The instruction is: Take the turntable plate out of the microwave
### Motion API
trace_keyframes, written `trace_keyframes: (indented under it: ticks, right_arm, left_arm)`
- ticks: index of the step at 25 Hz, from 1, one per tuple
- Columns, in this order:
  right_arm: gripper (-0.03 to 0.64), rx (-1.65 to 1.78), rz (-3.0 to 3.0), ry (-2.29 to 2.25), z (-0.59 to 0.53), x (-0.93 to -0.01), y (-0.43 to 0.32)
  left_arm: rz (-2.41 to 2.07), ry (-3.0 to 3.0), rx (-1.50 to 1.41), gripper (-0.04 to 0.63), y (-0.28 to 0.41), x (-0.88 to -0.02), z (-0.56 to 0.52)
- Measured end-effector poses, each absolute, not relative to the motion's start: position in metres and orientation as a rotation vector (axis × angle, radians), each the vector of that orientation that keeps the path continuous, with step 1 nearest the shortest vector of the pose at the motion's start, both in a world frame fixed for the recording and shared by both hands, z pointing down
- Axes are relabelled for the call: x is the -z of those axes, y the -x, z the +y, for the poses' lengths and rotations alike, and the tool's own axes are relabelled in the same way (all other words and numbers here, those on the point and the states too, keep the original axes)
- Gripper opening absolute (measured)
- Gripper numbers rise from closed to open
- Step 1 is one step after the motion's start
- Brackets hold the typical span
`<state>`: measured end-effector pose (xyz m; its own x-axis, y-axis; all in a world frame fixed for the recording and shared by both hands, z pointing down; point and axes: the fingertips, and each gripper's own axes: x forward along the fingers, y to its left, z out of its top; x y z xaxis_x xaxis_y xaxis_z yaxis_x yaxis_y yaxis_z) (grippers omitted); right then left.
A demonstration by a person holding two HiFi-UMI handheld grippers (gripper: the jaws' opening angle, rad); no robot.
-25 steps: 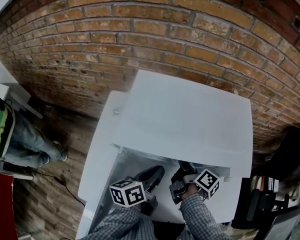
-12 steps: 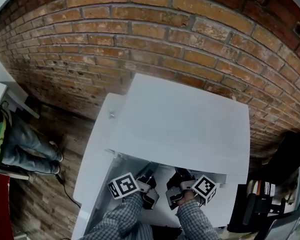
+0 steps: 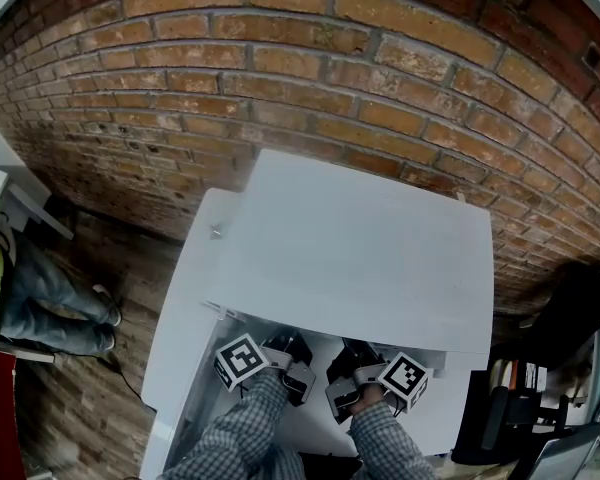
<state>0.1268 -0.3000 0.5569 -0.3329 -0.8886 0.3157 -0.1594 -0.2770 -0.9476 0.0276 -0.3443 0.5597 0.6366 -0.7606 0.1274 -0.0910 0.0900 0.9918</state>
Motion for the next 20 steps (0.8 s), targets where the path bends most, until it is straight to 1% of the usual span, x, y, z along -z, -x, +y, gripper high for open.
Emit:
trace_keyframes:
  ticks: [4,6,7,14,15,16,17,20]
  right_arm:
    - [0.035,1.658,1.426,1.315,-0.302,-0.554,-0.124]
    - [0.035,1.661,1.424,1.321,-0.302,-0.556,-0.124]
    - [0.035,1.659,1.426,1.326,-0.301,-0.557,-0.124]
    - [0.037,1.619,1.525,1.343,-0.301,-0.555,-0.126]
    - [0.044,1.615,1.523,1.338,-0.301,-0.556,-0.128]
    - [0.088,1.610,1.515,1.328,-0.301,-0.556,-0.129]
    - [0.103,1.605,1.500,1.315,-0.301,-0.557,-0.131]
    - [0.103,1.586,1.449,1.281,-0.305,-0.558,-0.134]
  left_arm:
    - [-0.788,-1.358,0.611,0.094,-0.025,-0.564,-0.350]
    - [-0.786,-1.334,0.625,0.037,-0.025,-0.567,-0.350]
    - [-0.779,-1.336,0.635,0.033,-0.025,-0.567,-0.351]
    - [-0.757,-1.323,0.638,0.032,-0.025,-0.566,-0.350]
    - [-0.753,-1.321,0.642,0.032,-0.025,-0.567,-0.350]
    - [-0.750,-1.318,0.645,0.032,-0.025,-0.567,-0.351]
    - [-0.746,-1.313,0.647,0.032,-0.025,-0.566,-0.350]
    - [-0.726,-1.321,0.663,0.032,-0.026,-0.563,-0.351]
